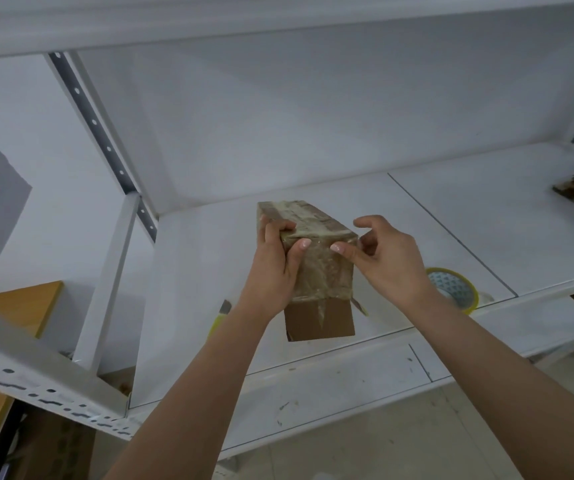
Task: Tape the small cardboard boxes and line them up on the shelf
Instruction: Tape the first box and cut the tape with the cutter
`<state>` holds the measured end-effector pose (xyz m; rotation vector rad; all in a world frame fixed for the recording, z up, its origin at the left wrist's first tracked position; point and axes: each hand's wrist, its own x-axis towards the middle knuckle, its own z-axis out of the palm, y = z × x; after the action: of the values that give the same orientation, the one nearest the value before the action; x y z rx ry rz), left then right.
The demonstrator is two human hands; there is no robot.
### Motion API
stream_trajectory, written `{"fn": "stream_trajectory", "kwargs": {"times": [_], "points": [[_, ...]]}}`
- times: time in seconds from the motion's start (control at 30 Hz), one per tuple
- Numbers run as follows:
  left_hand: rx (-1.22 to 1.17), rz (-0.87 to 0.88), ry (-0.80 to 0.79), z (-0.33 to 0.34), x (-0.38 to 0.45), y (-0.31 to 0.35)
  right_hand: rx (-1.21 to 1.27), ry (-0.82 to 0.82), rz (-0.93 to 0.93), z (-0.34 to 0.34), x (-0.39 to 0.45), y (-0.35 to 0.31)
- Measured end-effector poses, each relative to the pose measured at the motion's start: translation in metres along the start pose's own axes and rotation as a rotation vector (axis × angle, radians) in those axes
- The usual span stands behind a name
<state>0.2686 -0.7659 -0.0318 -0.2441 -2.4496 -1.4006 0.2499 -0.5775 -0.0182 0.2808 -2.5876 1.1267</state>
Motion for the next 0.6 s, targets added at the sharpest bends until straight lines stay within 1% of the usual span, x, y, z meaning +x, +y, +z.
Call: {"fn": "stream_trajectory", "kwargs": {"times": [0.03,0.1,0.23,0.3,0.37,0.4,0.47,0.53,0.6], "points": [[0.005,0.003,0.008,0.0,0.001,0.001,-0.025,0.032,-0.04,0.0,0.0,0.0],[0.012,0.007,0.003,0.001,0.003,0.002,0.032,0.062,-0.111,0.0,0.0,-0.002],[0.002,0.02,0.0,-0.003,0.005,0.001,0.178,0.031,-0.13,0.0,-0.002,-0.006],[-0.003,0.028,-0.002,-0.007,0.007,-0.002,0.31,-0.013,-0.117,-0.002,-0.003,-0.003],[-0.014,0.013,0.004,-0.013,0.008,-0.006,0.517,-0.03,-0.07,-0.006,-0.003,0.0],[-0.025,0.011,0.01,-0.015,0.008,-0.008,0.557,-0.043,-0.06,-0.007,-0.002,0.003],[-0.042,0.023,0.017,-0.018,0.007,-0.008,0.494,-0.129,-0.082,-0.004,0.0,0.006],[-0.07,0.028,0.012,-0.017,0.005,-0.005,0.397,-0.191,-0.157,0.004,0.0,0.004],[-0.093,0.036,0.024,-0.014,0.002,-0.002,0.335,-0.116,-0.239,0.014,-0.001,0.0]]}}
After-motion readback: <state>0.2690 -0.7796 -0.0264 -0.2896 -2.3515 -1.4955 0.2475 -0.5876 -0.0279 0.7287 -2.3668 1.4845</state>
